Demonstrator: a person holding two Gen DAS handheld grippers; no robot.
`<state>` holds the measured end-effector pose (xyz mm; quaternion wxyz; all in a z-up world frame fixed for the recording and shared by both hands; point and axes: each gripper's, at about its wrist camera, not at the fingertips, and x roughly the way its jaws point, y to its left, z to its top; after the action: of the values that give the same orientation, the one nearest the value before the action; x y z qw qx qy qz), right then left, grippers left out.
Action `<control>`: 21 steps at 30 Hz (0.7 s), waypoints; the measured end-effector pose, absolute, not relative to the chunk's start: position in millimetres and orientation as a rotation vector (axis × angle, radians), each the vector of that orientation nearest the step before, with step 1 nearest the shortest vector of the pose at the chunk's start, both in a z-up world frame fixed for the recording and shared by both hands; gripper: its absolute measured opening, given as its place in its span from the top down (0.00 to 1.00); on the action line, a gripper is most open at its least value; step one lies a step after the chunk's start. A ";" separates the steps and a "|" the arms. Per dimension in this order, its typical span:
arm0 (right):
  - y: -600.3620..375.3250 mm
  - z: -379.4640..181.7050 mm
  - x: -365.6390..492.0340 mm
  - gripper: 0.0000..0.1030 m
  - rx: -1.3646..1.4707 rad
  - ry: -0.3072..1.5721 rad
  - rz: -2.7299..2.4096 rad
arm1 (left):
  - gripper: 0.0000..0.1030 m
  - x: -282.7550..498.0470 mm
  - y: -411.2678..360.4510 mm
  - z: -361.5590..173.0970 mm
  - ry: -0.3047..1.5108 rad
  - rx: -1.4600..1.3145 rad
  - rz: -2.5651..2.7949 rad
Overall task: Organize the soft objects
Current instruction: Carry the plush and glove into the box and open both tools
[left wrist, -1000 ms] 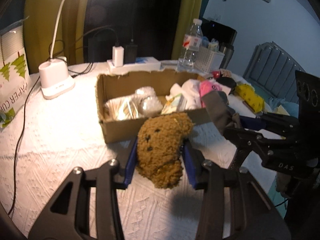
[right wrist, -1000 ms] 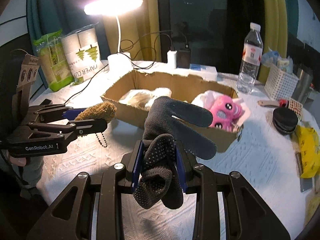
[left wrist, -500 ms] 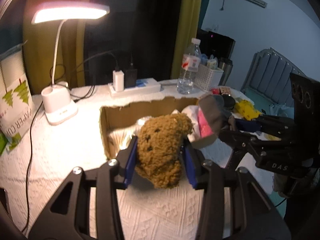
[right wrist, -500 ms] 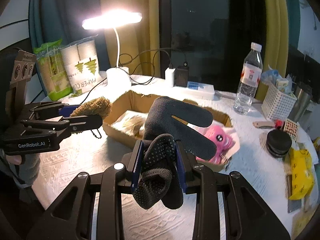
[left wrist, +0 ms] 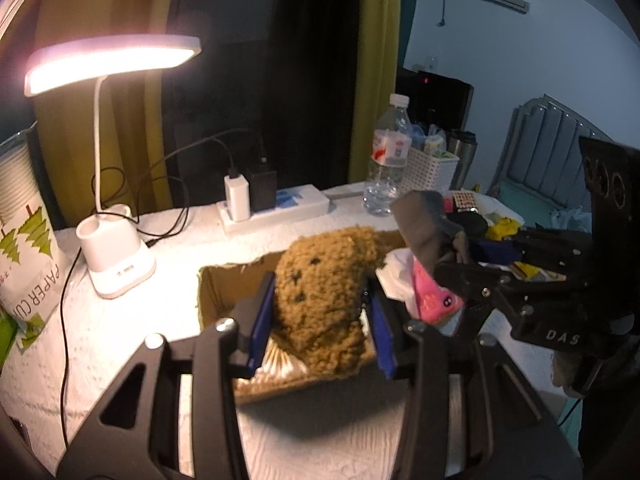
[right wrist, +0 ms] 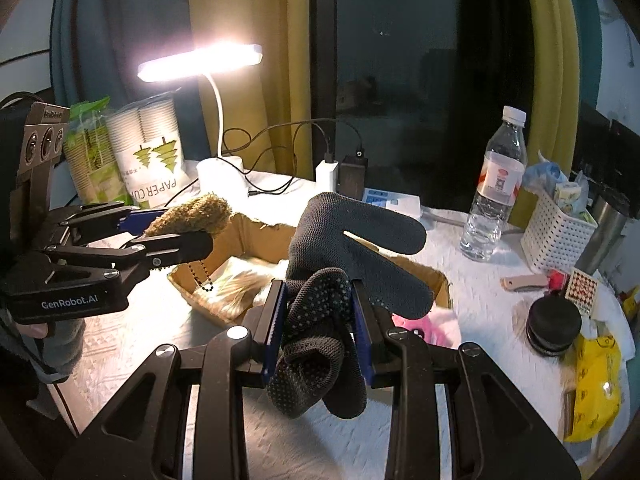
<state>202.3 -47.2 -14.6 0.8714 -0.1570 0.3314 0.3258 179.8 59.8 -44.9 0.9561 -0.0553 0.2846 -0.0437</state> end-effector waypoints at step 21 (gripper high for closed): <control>-38.1 -52.8 250.9 0.68 -0.290 0.770 0.696 | 0.56 227.5 61.7 -87.9 0.674 -0.138 -0.083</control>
<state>250.9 -38.1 -52.8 0.8583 -0.1382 0.3665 0.3316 227.5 61.7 -87.9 0.9406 -0.0675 0.3303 -0.0406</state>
